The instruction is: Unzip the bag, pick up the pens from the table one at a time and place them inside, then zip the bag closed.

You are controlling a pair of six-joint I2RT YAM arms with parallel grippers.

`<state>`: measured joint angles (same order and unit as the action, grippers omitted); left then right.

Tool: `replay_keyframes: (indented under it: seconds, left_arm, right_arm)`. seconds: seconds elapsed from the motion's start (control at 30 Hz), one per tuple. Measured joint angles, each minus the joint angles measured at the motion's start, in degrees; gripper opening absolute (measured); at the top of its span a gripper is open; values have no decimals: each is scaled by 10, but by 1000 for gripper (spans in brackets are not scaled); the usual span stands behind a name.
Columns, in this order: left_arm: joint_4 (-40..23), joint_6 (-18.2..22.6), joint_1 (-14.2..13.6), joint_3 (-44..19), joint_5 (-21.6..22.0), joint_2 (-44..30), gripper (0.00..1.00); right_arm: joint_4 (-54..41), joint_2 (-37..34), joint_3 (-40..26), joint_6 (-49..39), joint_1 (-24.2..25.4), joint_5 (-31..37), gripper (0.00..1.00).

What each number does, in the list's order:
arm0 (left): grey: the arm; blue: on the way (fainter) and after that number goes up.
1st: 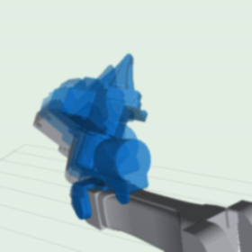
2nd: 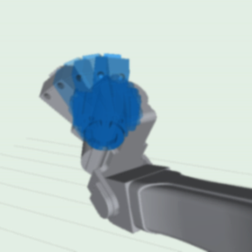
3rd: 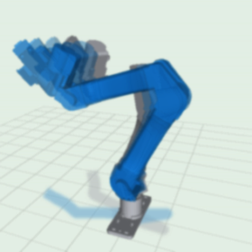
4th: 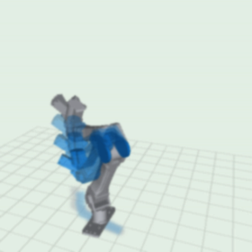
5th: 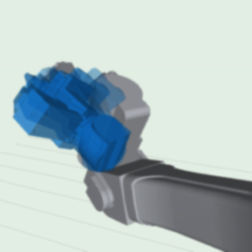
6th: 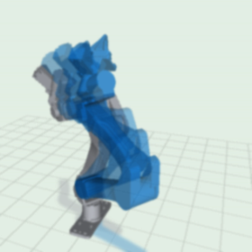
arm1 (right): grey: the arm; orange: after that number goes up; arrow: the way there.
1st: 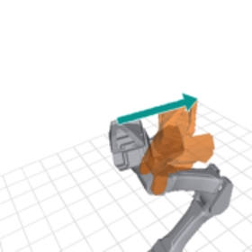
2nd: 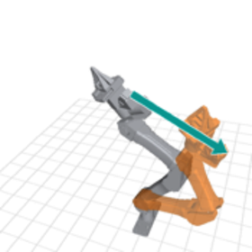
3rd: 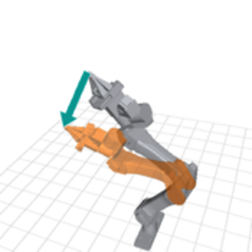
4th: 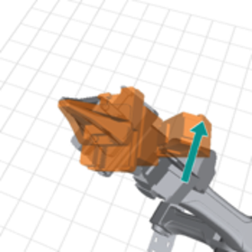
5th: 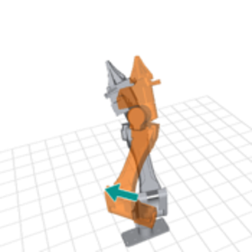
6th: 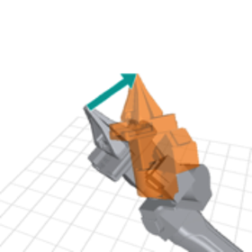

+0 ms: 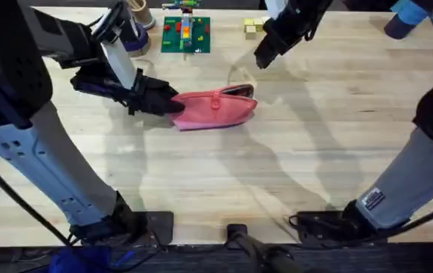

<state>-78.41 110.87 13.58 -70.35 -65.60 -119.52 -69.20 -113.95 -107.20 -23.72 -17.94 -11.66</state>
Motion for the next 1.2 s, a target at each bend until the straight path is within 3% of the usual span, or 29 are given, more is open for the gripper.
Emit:
replay_keyframes:
  seconds: [0.27, 0.3, 0.5, 0.53, 0.73, 1.0, 1.07, 1.1, 1.2]
  left_arm:
    - [0, 0, 0, 0, 0, 0, 43]
    - [0, 0, 0, 0, 0, 0, 43]
    - [-1, 0, 0, 0, 0, 0, 43]
    - [-2, 0, 0, 0, 0, 0, 43]
    - [-3, 0, 0, 0, 0, 0, 43]
    - [-5, 0, 0, 0, 0, 0, 43]
    - [-6, 0, 0, 0, 0, 0, 43]
    - [-6, 0, 0, 0, 0, 0, 43]
    - [-6, 0, 0, 0, 0, 0, 43]
  right_arm:
    - [-3, 15, 0, 57, -39, -16, 36]
    - [-3, 22, 0, 64, -48, -17, 84]
    - [-26, 50, 0, 106, -104, 20, 935]
    - [-32, 51, 0, 109, -113, 32, 974]
    - [-69, 63, 0, 120, -151, 79, 996]
    - [-96, 136, 21, 121, -153, 94, 996]
    - [-90, 174, 60, 119, -152, 95, 996]
    - [-46, 269, 194, 111, -139, 102, 996]
    - [-2, 329, 269, 109, -121, 113, 996]
